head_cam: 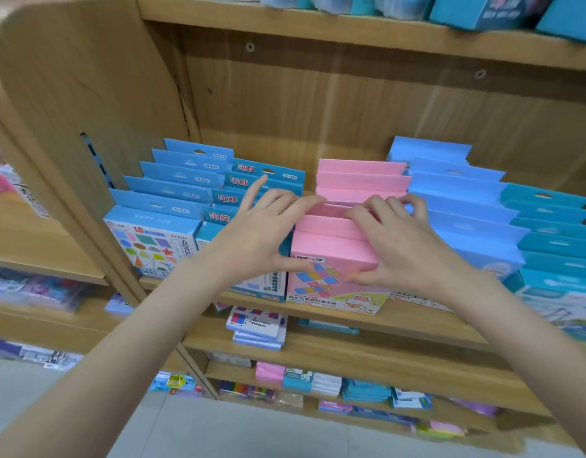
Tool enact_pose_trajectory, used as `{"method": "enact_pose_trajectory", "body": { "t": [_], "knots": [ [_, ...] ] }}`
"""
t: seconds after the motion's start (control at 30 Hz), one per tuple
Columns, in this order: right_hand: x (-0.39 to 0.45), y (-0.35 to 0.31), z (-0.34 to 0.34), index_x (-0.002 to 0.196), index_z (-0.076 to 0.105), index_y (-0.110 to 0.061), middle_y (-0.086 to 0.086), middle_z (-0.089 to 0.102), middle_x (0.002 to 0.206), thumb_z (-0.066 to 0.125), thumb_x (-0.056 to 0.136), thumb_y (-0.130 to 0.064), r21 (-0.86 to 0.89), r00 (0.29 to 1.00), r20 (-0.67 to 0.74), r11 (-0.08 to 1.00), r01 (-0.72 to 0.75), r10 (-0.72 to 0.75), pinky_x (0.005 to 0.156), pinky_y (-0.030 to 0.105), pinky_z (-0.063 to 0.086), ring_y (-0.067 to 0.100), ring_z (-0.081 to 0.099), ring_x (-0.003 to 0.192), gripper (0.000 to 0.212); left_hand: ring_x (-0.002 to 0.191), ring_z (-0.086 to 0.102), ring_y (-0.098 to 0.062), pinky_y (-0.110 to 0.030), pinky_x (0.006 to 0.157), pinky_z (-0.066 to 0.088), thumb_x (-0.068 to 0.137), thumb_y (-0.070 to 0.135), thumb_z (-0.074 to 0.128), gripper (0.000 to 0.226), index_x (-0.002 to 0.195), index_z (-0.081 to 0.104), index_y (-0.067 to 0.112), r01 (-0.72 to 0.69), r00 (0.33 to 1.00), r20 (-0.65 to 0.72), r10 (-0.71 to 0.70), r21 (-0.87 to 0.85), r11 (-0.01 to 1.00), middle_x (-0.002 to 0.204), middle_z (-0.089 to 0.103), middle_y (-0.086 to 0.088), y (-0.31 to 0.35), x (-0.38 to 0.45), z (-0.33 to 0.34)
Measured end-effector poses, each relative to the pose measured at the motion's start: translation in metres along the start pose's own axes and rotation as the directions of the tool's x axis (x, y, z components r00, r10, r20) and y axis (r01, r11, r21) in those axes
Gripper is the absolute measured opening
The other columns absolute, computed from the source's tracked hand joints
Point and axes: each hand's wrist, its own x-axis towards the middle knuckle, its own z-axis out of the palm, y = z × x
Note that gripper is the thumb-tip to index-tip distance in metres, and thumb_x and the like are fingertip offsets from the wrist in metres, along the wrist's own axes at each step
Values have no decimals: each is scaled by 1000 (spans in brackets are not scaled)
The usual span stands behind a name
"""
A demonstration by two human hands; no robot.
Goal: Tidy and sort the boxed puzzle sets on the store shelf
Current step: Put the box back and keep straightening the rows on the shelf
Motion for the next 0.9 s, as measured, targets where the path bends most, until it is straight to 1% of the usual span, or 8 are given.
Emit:
{"method": "enact_pose_trajectory", "body": {
  "t": [0.13, 0.2, 0.27, 0.33, 0.47, 0.63, 0.8, 0.9],
  "knots": [
    [-3, -3, -6, 122, 41, -16, 5, 44, 107, 67, 60, -62, 28, 999, 31, 1000, -13, 12, 96, 44, 20, 25, 42, 98, 82, 119, 42, -20, -32, 110, -3, 63, 70, 54, 89, 135, 36, 21, -35, 999, 16, 37, -79, 996, 115, 54, 0, -6, 3, -2],
    [-5, -5, -5, 120, 43, -16, 5, 44, 104, 68, 59, -59, 14, 1000, 12, 1000, -18, 18, 95, 45, 22, 26, 44, 96, 79, 118, 42, -20, -34, 111, -2, 63, 65, 59, 88, 135, 37, 20, -55, 999, -5, 54, -93, 994, 115, 54, -1, -7, 1, -1],
    [-7, -6, -2, 118, 46, -15, 6, 46, 102, 70, 58, -58, 2, 1000, -8, 1000, -26, 26, 97, 50, 24, 28, 46, 94, 78, 118, 43, -21, -38, 111, 3, 68, 66, 54, 84, 135, 35, 20, -68, 997, -31, 67, -56, 996, 116, 54, -3, -5, -2, 2],
    [-7, -5, 0, 117, 48, -13, 8, 49, 102, 71, 56, -58, -19, 999, -26, 1000, -22, 21, 100, 59, 24, 29, 49, 94, 79, 121, 40, -22, -42, 111, 8, 70, 69, 47, 85, 138, 32, 19, -79, 996, -49, 79, 8, 997, 121, 53, -6, -5, -7, 6],
    [-5, -4, 1, 121, 47, -13, 9, 49, 108, 70, 57, -60, -52, 1000, -6, 998, -24, 23, 106, 63, 13, 29, 48, 100, 82, 130, 27, -26, -47, 111, 9, 65, 64, 59, 95, 142, 24, 20, -71, 994, -81, 77, 79, 994, 139, 40, -12, -16, -29, 8],
    [-3, -4, 0, 123, 44, -13, 9, 47, 109, 67, 58, -63, -75, 1000, 12, 997, -22, 23, 106, 61, 12, 28, 47, 102, 84, 113, 39, -24, -42, 107, 16, 59, 47, 78, 88, 131, 39, 16, 51, 989, -142, -38, 94, 994, 118, 55, -10, -22, -44, 12],
    [-3, -4, 4, 121, 46, -10, 11, 50, 110, 67, 57, -62, -79, 1000, 2, 997, -20, 20, 106, 63, 12, 30, 50, 102, 85, 121, 35, -20, -41, 110, 9, 67, 52, 69, 81, 133, 35, 19, 89, 990, -111, -83, 47, 995, 126, 51, -6, -20, -45, 11],
    [-5, -3, -4, 130, 39, -19, 2, 43, 125, 49, 60, -73, 19, 998, 58, 1000, -13, 12, 111, 56, -1, 22, 41, 117, 89, 128, 28, -14, -37, 112, 1, 71, 65, 49, 81, 137, 27, 23, 123, 987, -92, -128, -60, 991, 135, 42, -1, -16, -41, 6]
  ]
}}
